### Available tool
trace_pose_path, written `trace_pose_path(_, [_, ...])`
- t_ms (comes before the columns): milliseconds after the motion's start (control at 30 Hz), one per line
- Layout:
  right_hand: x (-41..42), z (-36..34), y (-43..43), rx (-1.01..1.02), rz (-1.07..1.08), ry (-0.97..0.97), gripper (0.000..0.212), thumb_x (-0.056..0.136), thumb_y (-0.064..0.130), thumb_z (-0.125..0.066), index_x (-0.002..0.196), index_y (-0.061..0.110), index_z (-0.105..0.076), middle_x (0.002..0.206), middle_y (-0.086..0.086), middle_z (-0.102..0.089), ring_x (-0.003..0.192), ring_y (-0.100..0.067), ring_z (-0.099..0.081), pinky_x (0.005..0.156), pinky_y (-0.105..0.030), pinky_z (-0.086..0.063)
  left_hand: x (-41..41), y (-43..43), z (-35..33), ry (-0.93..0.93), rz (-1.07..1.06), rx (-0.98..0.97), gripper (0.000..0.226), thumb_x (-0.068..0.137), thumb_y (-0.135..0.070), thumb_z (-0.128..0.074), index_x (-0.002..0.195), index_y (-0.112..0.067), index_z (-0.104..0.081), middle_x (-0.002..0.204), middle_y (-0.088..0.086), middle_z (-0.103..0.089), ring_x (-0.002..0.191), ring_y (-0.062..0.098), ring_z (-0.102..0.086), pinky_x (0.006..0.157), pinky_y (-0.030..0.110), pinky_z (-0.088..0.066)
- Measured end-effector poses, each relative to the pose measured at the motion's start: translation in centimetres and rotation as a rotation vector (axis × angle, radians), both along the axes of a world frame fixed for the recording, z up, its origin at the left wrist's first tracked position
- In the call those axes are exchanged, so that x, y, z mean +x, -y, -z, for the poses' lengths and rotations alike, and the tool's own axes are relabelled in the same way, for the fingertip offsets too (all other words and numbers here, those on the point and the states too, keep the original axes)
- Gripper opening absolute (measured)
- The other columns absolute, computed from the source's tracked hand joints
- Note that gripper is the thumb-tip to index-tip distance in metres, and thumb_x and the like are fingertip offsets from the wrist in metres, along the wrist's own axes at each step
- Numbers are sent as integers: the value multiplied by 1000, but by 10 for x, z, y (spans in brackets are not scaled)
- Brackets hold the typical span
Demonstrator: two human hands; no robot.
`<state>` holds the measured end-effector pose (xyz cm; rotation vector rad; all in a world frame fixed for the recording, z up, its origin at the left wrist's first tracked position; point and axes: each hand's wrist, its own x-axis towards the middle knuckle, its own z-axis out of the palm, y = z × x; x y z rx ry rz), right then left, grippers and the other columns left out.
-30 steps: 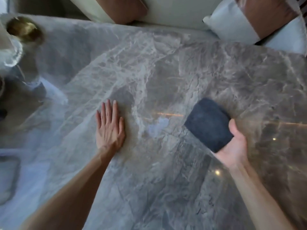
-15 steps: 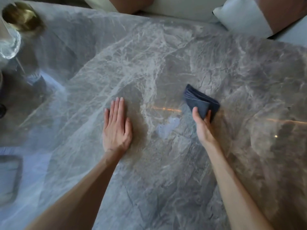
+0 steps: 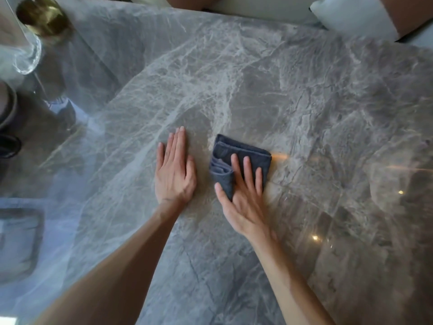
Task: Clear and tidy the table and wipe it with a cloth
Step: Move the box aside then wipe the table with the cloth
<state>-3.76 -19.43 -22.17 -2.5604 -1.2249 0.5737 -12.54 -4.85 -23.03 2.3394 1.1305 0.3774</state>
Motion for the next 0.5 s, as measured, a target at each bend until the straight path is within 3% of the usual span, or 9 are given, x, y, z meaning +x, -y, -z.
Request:
trace_pose_path(133, [-21, 3, 11, -50, -120, 183, 65, 90, 69, -16, 150, 46, -6, 164, 0, 0, 151, -28, 8, 120, -55, -1, 1, 2, 0, 13, -12, -8, 61, 98, -20, -30, 155, -22, -11, 162, -6, -19, 151, 4, -7, 126, 38, -4])
trace_pose_path(300, [-17, 6, 41, -58, -214, 218, 65, 90, 72, -17, 149, 48, -5, 164, 0, -1, 151, -30, 2, 119, -57, -9, -2, 1, -1, 37, -4, -5, 60, 97, -20, -31, 155, -20, -13, 162, -4, -22, 151, 5, -9, 126, 38, -6])
trace_pose_path(500, [31, 7, -4, -125, 159, 254, 55, 95, 56, -9, 141, 51, 20, 164, -3, -6, 151, -30, 2, 120, -56, -2, -1, 0, 0, 71, 6, -10, 62, 96, -28, -32, 155, -23, -13, 161, -6, -23, 151, 6, -11, 126, 40, -7])
